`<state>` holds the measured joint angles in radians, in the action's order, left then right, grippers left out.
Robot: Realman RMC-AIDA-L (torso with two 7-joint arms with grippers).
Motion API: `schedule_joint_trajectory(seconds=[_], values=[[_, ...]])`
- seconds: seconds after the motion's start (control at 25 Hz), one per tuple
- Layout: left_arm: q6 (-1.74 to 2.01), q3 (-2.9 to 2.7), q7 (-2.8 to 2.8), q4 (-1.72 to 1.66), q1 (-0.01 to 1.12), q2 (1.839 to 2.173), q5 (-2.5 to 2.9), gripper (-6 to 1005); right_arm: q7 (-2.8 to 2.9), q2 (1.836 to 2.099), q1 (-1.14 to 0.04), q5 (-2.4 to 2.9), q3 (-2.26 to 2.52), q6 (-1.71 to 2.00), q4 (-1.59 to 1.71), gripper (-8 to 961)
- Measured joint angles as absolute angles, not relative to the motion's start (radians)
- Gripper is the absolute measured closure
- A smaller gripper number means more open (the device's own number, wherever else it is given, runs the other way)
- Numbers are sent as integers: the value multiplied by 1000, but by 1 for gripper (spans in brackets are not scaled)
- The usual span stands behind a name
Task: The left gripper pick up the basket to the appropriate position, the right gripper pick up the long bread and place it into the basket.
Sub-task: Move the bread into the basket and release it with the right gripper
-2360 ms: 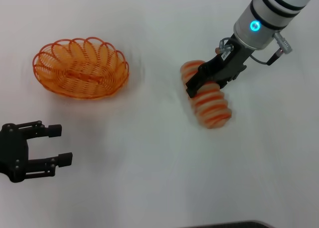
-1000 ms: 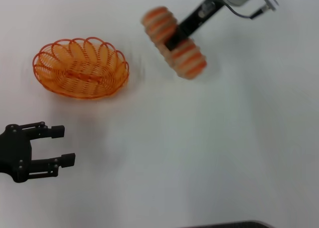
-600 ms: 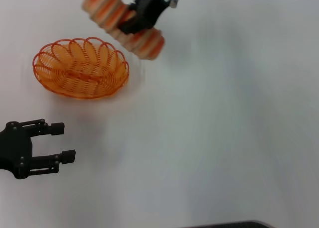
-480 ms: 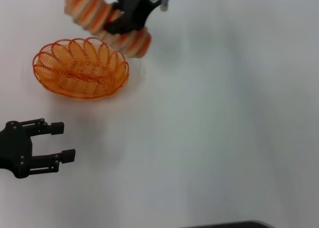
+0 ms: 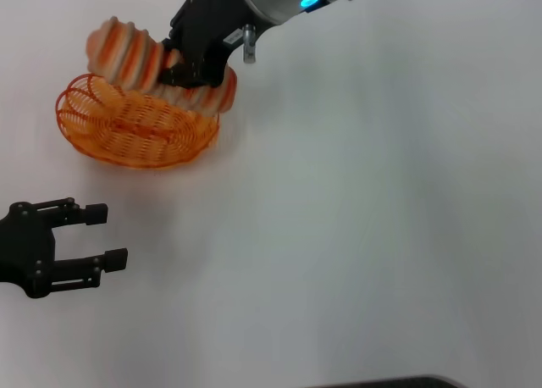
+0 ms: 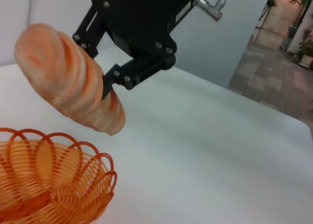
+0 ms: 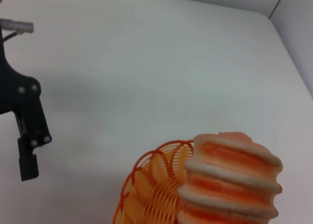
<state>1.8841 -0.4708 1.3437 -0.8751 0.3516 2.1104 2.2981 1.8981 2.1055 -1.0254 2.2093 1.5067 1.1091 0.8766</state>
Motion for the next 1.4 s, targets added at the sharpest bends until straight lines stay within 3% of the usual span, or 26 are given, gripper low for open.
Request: schedule_joint_trajectory(seconds=[0.52,0.76,1.16,1.4], values=[[1882,-471,1344,-868,353,2111,2298,243,1888,2108,-1022,2170,1541,1058,870,695],[1882,-471,1344,-868,355,2111,2298,243,1888,2107,-1022,2149,1542,1046,853,601],[1881,-471,1344,-867,354,2111,2297,242,1880,2107,-1003,2137,1542,1021,844,127],[1875,-471,1344,-865,354,2111,2294,242,1837,2098,-929,1998,1526,1006,860,127]])
